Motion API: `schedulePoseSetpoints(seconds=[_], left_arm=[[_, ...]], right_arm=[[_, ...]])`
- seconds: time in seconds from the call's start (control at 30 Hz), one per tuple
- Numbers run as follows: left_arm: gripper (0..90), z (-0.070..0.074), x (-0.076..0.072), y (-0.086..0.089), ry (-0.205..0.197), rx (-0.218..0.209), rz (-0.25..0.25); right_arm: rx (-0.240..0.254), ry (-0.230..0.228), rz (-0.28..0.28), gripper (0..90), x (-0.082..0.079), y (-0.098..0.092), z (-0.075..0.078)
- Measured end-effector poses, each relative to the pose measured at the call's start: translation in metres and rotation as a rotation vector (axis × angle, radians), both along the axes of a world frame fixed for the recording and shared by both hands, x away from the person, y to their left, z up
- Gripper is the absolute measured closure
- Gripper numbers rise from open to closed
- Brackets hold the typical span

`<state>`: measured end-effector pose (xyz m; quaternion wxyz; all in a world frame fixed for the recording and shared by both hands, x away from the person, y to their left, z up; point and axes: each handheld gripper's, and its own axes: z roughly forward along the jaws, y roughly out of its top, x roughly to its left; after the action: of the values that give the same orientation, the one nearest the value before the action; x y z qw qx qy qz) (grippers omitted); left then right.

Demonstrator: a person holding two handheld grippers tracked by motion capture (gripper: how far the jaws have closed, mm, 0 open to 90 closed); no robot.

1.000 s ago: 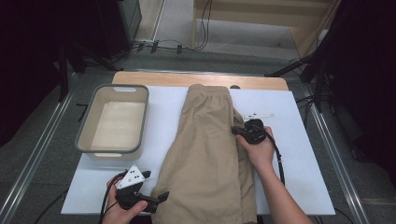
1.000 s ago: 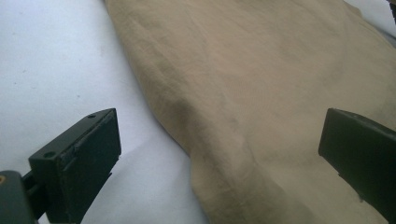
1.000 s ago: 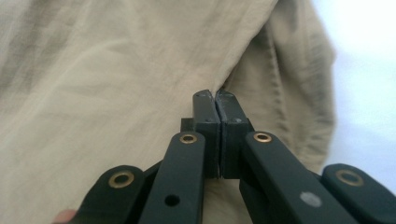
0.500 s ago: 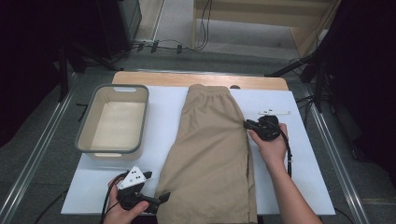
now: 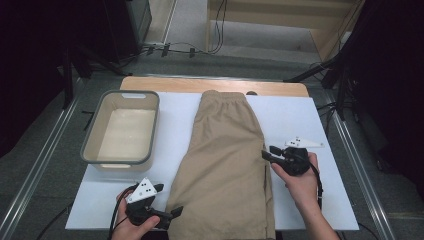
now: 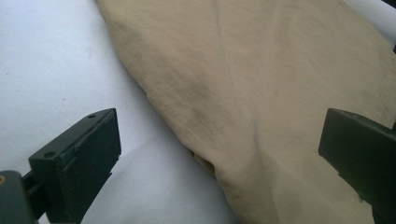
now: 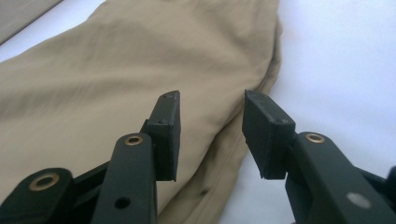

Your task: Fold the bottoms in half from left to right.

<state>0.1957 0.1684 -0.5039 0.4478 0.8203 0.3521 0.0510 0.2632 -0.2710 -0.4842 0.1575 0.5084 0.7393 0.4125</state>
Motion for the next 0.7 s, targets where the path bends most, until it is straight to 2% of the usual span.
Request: schedulePoseSetpoints(seconds=[0.1, 0.17, 0.23, 0.43, 0.7], left_arm=[[0.0, 0.000, 0.000, -0.001, 0.001, -0.002, 0.001], [0.0, 0.000, -0.001, -0.001, 0.000, -0.002, -0.001], [0.0, 0.001, -0.002, -0.001, -0.005, 0.000, 0.000], [0.0, 0.003, -0.003, 0.003, -0.013, -0.002, 0.006], [0.0, 0.004, -0.005, 0.002, -0.016, 0.000, 0.002]], right_arm=[[-0.021, -0.012, 0.004, 52.5, -0.014, 0.003, -0.004], [-0.016, -0.019, -0.006, 52.4, -0.024, 0.004, -0.009], [-0.020, 0.005, 0.015, 49.7, -0.030, 0.006, -0.013], [-0.006, 0.005, 0.026, 45.2, -0.045, 0.011, -0.012], [-0.014, 0.081, 0.050, 32.5, -0.060, 0.025, -0.024]])
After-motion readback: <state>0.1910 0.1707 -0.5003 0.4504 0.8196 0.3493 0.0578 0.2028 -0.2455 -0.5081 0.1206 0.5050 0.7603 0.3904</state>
